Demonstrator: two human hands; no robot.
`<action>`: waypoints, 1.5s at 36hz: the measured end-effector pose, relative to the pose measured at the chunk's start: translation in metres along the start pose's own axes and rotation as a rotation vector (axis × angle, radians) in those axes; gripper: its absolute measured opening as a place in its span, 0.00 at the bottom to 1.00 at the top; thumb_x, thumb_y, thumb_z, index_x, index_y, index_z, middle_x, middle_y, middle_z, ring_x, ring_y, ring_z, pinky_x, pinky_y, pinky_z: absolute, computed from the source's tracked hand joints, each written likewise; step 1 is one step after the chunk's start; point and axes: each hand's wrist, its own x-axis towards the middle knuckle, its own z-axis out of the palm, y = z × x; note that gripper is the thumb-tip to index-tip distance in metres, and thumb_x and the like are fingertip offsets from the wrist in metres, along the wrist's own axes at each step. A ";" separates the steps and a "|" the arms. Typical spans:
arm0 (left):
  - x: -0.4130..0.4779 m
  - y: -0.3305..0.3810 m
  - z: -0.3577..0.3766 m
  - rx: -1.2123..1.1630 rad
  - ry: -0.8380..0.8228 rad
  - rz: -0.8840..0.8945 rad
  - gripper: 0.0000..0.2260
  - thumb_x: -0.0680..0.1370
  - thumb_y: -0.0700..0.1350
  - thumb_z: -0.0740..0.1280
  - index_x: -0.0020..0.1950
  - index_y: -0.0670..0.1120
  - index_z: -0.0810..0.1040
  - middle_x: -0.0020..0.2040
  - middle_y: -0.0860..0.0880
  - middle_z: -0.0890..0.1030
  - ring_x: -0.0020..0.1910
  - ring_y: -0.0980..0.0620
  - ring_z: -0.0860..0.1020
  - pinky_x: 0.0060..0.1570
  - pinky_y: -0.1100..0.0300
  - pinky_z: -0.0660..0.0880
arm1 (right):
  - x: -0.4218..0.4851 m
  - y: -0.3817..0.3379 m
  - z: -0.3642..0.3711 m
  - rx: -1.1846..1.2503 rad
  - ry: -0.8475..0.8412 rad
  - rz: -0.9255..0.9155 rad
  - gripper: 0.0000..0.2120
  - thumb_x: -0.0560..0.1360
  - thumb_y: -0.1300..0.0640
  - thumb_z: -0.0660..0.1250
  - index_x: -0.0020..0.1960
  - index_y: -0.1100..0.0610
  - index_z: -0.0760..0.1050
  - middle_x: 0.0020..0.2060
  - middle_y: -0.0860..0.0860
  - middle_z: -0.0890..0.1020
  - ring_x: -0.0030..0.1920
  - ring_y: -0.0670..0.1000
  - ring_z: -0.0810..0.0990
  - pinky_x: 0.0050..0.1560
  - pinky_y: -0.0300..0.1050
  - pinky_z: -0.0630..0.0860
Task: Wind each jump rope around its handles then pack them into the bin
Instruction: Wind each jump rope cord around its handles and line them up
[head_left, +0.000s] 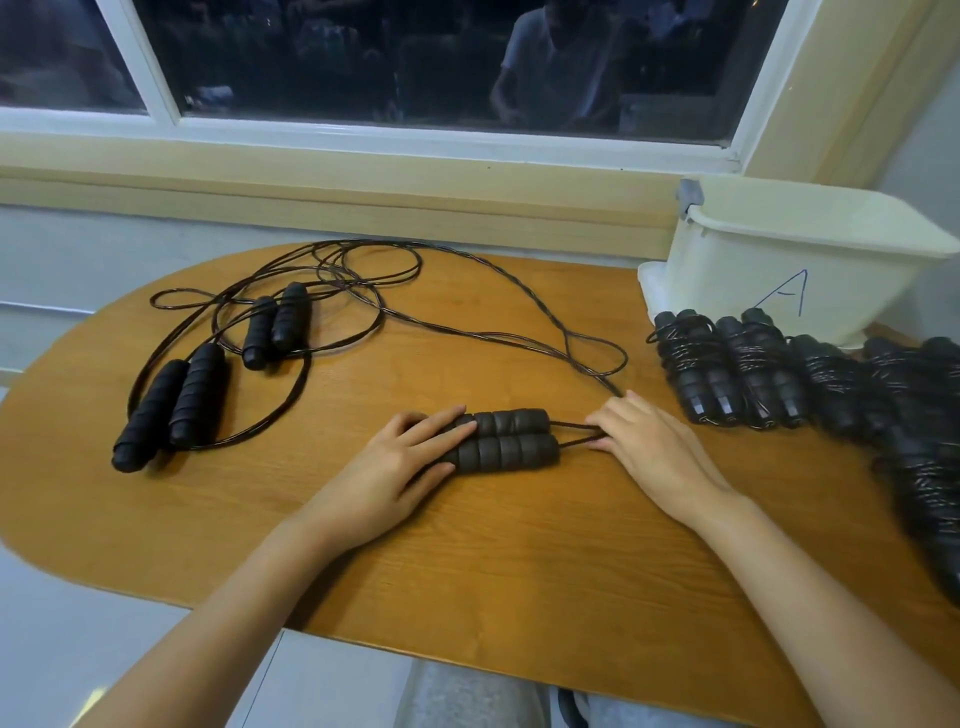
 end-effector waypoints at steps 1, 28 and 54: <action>0.001 0.001 0.000 0.009 0.009 -0.001 0.24 0.81 0.58 0.53 0.78 0.62 0.55 0.78 0.66 0.52 0.72 0.61 0.57 0.69 0.61 0.61 | -0.003 0.001 0.000 0.000 0.009 0.006 0.13 0.68 0.56 0.76 0.52 0.57 0.82 0.46 0.49 0.84 0.50 0.52 0.84 0.64 0.41 0.66; 0.025 0.045 0.016 0.066 0.168 -0.157 0.22 0.82 0.50 0.61 0.76 0.57 0.62 0.76 0.54 0.64 0.61 0.47 0.67 0.63 0.49 0.66 | -0.055 -0.041 -0.001 -0.068 0.302 0.025 0.14 0.80 0.52 0.61 0.45 0.59 0.80 0.37 0.51 0.82 0.39 0.52 0.81 0.34 0.45 0.80; 0.037 0.070 -0.011 0.178 -0.026 -0.250 0.40 0.71 0.74 0.54 0.74 0.50 0.70 0.78 0.51 0.63 0.70 0.46 0.71 0.63 0.52 0.72 | -0.041 -0.150 0.026 -0.254 0.358 0.056 0.12 0.76 0.50 0.67 0.37 0.55 0.76 0.29 0.50 0.77 0.32 0.50 0.77 0.28 0.43 0.72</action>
